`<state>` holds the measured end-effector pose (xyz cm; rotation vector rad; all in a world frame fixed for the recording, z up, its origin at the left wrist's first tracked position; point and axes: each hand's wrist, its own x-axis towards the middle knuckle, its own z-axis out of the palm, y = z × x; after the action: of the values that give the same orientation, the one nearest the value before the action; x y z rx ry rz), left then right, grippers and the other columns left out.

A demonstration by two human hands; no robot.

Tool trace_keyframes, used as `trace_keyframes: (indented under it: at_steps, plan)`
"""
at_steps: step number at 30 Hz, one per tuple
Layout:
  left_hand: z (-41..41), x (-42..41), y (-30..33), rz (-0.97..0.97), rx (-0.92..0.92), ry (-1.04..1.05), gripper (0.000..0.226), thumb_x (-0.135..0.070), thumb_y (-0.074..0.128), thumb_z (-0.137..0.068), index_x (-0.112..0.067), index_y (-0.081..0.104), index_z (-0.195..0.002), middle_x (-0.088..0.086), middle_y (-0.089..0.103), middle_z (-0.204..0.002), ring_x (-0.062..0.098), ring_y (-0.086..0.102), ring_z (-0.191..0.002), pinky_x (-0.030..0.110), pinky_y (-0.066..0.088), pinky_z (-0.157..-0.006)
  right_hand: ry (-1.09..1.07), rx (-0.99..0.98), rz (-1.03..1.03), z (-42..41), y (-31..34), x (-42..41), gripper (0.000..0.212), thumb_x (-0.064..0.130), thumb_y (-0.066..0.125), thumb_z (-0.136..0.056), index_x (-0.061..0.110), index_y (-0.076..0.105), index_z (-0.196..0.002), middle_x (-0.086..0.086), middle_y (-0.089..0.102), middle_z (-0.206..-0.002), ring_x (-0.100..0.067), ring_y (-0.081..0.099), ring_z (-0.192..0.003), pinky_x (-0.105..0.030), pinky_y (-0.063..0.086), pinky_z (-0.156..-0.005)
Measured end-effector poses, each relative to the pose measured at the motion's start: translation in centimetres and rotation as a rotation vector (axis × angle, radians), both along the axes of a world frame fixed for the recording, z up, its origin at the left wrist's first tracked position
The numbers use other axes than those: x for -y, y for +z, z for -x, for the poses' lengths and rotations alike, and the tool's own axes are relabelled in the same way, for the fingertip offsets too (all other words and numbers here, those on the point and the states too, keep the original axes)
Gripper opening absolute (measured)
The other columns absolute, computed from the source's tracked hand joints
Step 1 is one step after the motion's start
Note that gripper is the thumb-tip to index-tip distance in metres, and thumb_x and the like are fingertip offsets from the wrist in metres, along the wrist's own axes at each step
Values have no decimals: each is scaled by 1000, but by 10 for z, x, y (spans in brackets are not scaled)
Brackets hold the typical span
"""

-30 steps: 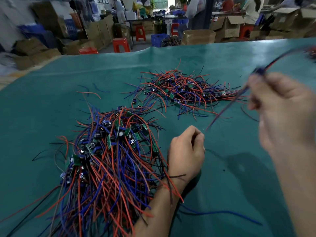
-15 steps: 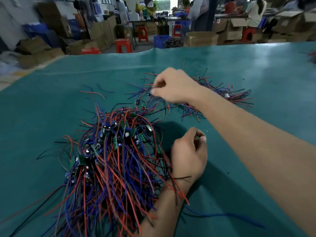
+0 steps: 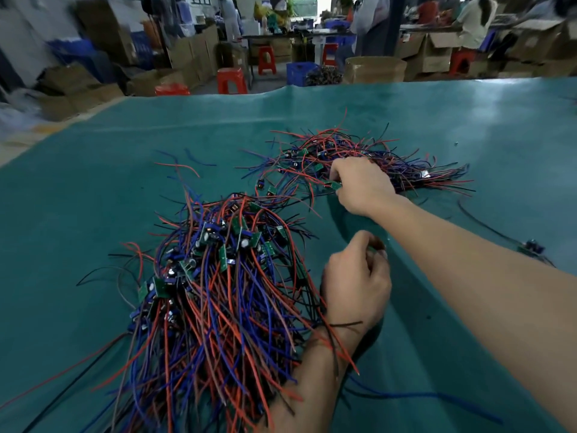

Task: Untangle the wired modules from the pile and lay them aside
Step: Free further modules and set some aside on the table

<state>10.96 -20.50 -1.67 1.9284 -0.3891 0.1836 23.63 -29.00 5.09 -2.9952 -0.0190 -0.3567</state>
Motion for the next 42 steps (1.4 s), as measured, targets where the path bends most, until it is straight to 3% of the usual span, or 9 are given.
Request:
trace_keyframes:
  at_steps: [5, 9, 13, 18, 24, 27, 32, 36, 42]
  plan:
    - [-1, 1, -2, 41, -13, 4, 14, -26, 49, -87, -21, 59, -95, 5, 69, -71, 34, 67, -74, 44, 54, -70, -17, 173, -289, 20, 0, 24, 11, 13, 68, -89, 20, 72, -97, -2, 73, -95, -26, 68, -95, -36, 54, -89]
    - [-1, 2, -3, 122, -26, 32, 13, -29, 51, -93, -20, 58, -98, 4, 69, -70, 33, 66, -74, 46, 53, -69, -100, 259, -933, 56, 22, 58, 3, 22, 71, -69, 19, 72, -70, -4, 71, -69, -11, 62, -58, -28, 49, -57]
    - [2, 1, 2, 165, 6, 31, 28, -42, 43, -97, -18, 57, -99, 4, 68, -69, 28, 64, -70, 46, 52, -68, -69, 306, -1123, 99, 22, 56, 5, 21, 70, -63, 17, 73, -59, 1, 62, -52, -8, 55, -45, -21, 39, -42]
    - [3, -1, 6, 114, 17, 57, 29, -34, 45, -98, -13, 56, -82, 0, 62, -67, 26, 57, -69, 44, 45, -65, -7, 178, -1093, 130, -21, 29, 14, 6, 81, -80, 16, 74, -73, -2, 73, -65, -10, 66, -57, -26, 50, -55]
    - [-1, -2, 3, 139, -51, 81, 20, -11, 47, -99, -7, 53, -81, 9, 62, -69, 33, 55, -69, 50, 46, -67, 26, 68, -1383, 131, -29, 35, 17, 2, 73, -88, 14, 78, -76, -8, 75, -75, -11, 66, -66, -20, 49, -54]
    - [1, -3, 3, 178, -38, 40, 26, -9, 42, -101, -14, 51, -78, 1, 61, -61, 21, 53, -57, 43, 47, -64, -59, 43, -1346, 131, -31, 36, 16, 8, 73, -90, 14, 75, -75, -2, 71, -71, -11, 57, -61, -24, 42, -52]
    - [4, -2, 6, 323, -58, -73, 23, -20, 42, -99, -18, 60, -86, -7, 45, -53, 9, 37, -49, 27, 33, -49, 62, -266, -1657, 131, -26, 39, 19, 17, 64, -92, 12, 81, -90, -10, 69, -89, -19, 61, -74, -33, 40, -65]
    - [3, 0, 4, 263, -80, -79, 30, -33, 41, -96, -31, 53, -69, -9, 43, -54, 15, 36, -53, 38, 33, -53, 107, -344, -1754, 131, -27, 42, 27, 23, 70, -75, 10, 81, -95, -1, 72, -89, -9, 61, -73, -21, 45, -66]
    - [3, -1, 5, 199, -79, -67, 35, -39, 42, -94, -12, 61, -81, -6, 51, -59, 20, 48, -59, 51, 51, -65, 144, -262, -1898, 129, -30, 41, 14, 16, 74, -67, 18, 78, -80, 2, 70, -82, -7, 63, -69, -14, 52, -63]
